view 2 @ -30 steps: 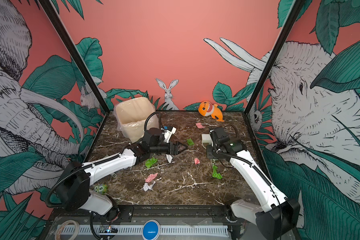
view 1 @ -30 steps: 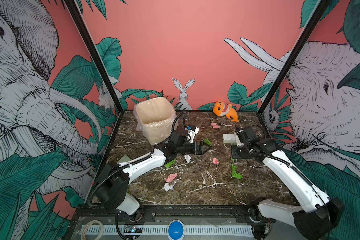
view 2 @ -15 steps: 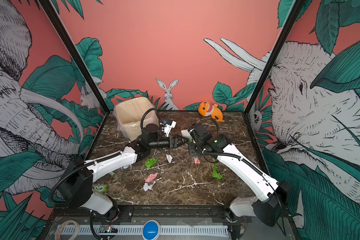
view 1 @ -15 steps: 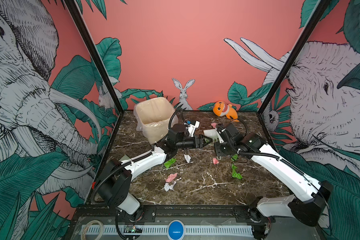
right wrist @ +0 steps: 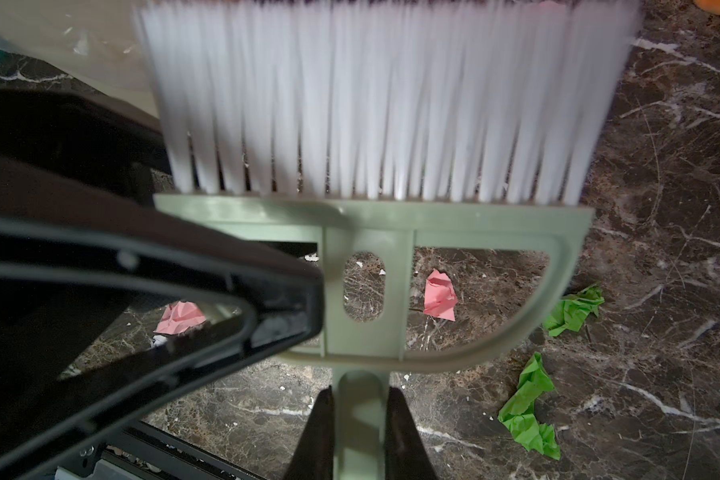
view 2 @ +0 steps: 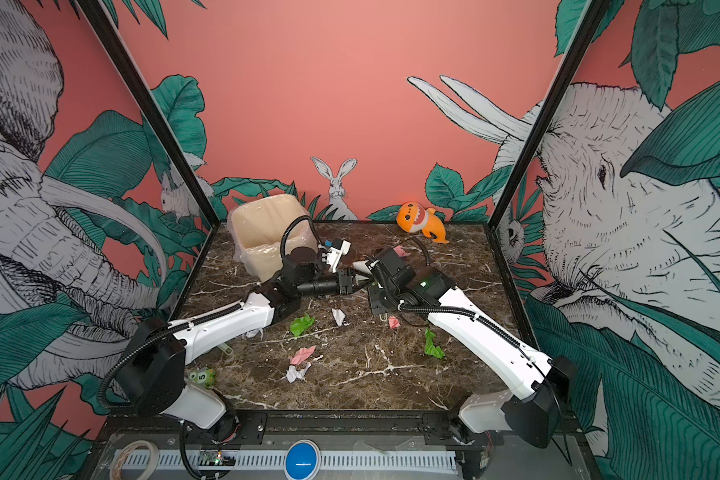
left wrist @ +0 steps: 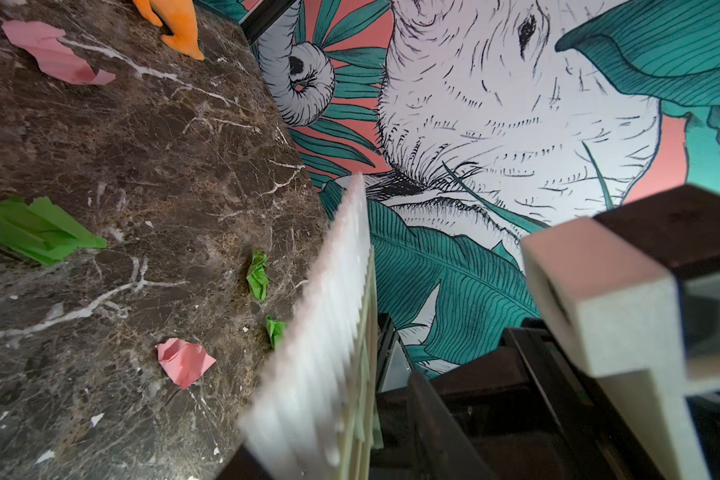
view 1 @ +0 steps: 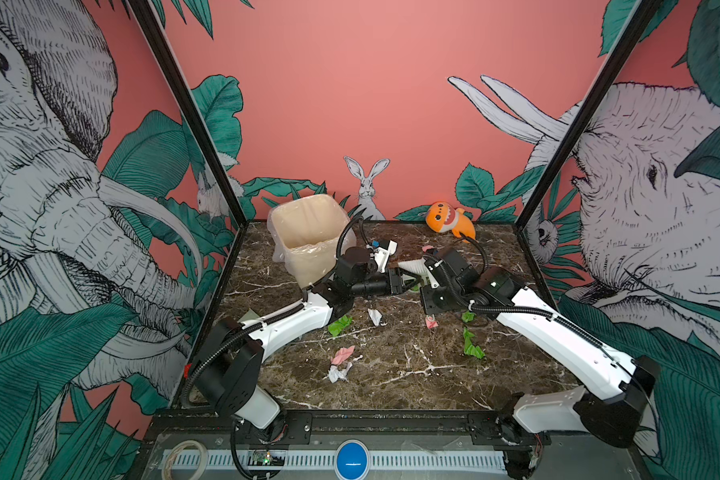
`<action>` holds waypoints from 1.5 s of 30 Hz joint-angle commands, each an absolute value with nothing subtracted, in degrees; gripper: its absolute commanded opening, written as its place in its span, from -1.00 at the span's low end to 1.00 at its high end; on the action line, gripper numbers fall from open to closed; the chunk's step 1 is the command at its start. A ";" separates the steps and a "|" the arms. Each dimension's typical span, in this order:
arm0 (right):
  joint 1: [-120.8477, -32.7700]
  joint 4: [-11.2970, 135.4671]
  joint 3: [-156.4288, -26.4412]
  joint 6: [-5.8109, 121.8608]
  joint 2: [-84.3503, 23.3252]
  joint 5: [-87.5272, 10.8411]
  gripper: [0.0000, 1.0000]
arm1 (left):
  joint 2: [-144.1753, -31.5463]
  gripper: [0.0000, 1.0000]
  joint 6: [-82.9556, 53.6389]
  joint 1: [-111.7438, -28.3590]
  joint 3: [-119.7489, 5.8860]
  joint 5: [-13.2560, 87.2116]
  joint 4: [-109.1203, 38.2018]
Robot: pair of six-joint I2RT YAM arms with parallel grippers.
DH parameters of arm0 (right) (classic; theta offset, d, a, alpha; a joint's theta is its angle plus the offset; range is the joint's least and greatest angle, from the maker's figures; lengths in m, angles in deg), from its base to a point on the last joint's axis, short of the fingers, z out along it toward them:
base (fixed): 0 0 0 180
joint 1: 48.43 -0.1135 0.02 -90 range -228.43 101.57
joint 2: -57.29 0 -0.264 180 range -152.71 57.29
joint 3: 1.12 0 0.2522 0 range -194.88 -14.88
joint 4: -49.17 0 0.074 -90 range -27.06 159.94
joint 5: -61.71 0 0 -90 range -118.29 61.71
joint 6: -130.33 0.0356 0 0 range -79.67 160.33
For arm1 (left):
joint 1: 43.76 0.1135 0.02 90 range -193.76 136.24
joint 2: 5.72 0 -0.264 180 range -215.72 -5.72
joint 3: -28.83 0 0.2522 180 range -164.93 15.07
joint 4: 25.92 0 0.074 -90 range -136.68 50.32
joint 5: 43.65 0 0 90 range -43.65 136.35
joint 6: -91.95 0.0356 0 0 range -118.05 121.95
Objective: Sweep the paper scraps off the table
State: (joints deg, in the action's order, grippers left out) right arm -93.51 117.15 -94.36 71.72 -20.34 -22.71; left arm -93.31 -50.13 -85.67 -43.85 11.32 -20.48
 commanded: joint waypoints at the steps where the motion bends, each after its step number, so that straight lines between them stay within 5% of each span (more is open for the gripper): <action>1: -94.04 116.77 -96.61 72.60 -20.55 -21.32 -0.74 | -92.81 -0.25 -50.94 -85.25 -44.79 11.35 -19.82; 11: -94.30 115.91 -95.48 72.41 -20.02 -20.91 -0.66 | -92.91 -0.91 -52.66 -84.90 -43.47 14.17 -18.51; 19: -92.52 114.70 -93.88 70.82 -13.68 -17.90 0.50 | -89.27 -1.00 -58.06 -81.32 -37.36 18.91 -9.86; 25: -84.07 94.46 -78.39 74.40 -0.04 -32.74 0.92 | -85.38 -1.00 -60.16 -80.62 -33.05 24.80 -0.06; 37: -78.67 56.48 -61.25 87.93 6.51 -51.16 0.96 | -87.70 -1.00 -70.38 -81.39 -32.58 29.93 20.09; 45: -76.44 39.09 -56.60 98.86 4.89 -54.21 0.62 | -88.50 -1.00 -71.50 -81.51 -34.05 31.66 22.77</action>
State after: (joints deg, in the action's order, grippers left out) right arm -77.42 51.34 -57.54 91.35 5.06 -52.48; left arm -88.24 -69.62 -81.24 -32.24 30.60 17.77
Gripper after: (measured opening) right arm 0.826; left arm 0.099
